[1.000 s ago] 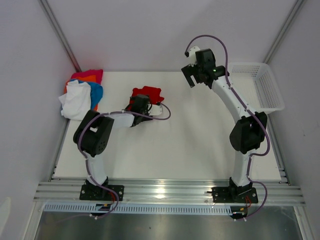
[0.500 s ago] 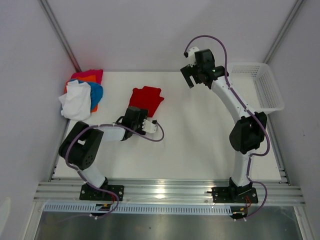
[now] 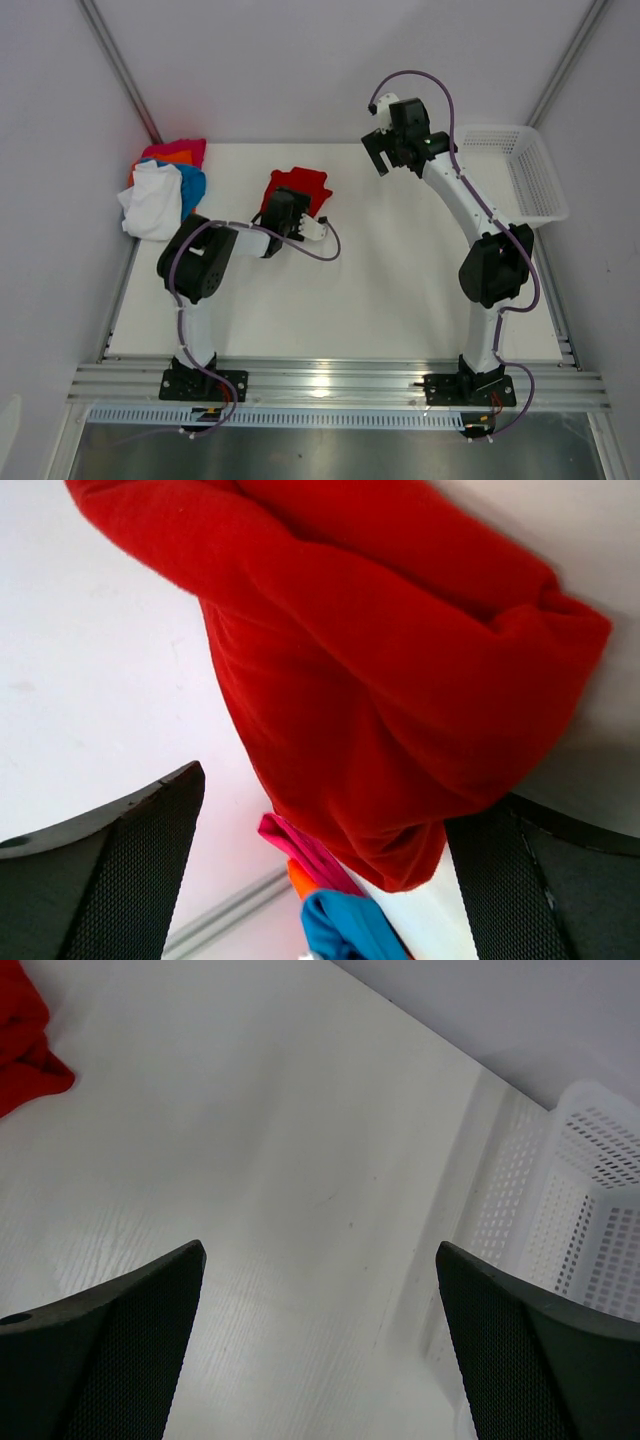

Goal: Fold and stack the t-shirts
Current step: Neatly place the folded tshirt to the corner

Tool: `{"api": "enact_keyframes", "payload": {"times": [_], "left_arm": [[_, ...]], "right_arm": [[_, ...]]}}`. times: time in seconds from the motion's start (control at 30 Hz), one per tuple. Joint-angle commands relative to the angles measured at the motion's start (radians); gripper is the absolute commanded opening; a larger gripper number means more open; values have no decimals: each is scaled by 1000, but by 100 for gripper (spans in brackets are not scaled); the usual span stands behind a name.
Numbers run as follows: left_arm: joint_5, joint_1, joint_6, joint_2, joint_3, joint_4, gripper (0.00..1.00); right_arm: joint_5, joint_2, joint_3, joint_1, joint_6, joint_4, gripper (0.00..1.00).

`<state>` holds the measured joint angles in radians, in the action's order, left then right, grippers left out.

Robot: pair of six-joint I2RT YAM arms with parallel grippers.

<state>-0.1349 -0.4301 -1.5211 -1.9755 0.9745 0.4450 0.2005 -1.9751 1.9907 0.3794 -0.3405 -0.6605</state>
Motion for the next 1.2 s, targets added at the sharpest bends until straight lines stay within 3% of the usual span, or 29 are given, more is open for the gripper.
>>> {"api": "enact_keyframes", "payload": {"times": [0.0,0.03,0.1,0.13,0.17,0.53,0.67,1.17], "left_arm": [[34,10,-4,-62,127,-31,99],[35,14,-10,-94,166,-46,99],[40,22,-11,-120,222,-75,79],[56,31,-10,-143,239,-118,58],[60,37,-10,-157,278,-129,1],[78,89,-97,-191,337,49,0],[216,146,-258,-206,290,364,0],[386,413,-576,-229,366,368,0]], "right_arm": [[22,35,23,0,5,18,99],[22,38,23,0,5,18,99],[25,42,14,-2,5,22,99],[25,45,8,-5,5,24,99],[25,51,3,-5,5,28,99],[4,76,-26,-13,14,35,99],[-3,82,-30,-13,18,30,99],[-6,111,-69,-14,14,50,99]]}}
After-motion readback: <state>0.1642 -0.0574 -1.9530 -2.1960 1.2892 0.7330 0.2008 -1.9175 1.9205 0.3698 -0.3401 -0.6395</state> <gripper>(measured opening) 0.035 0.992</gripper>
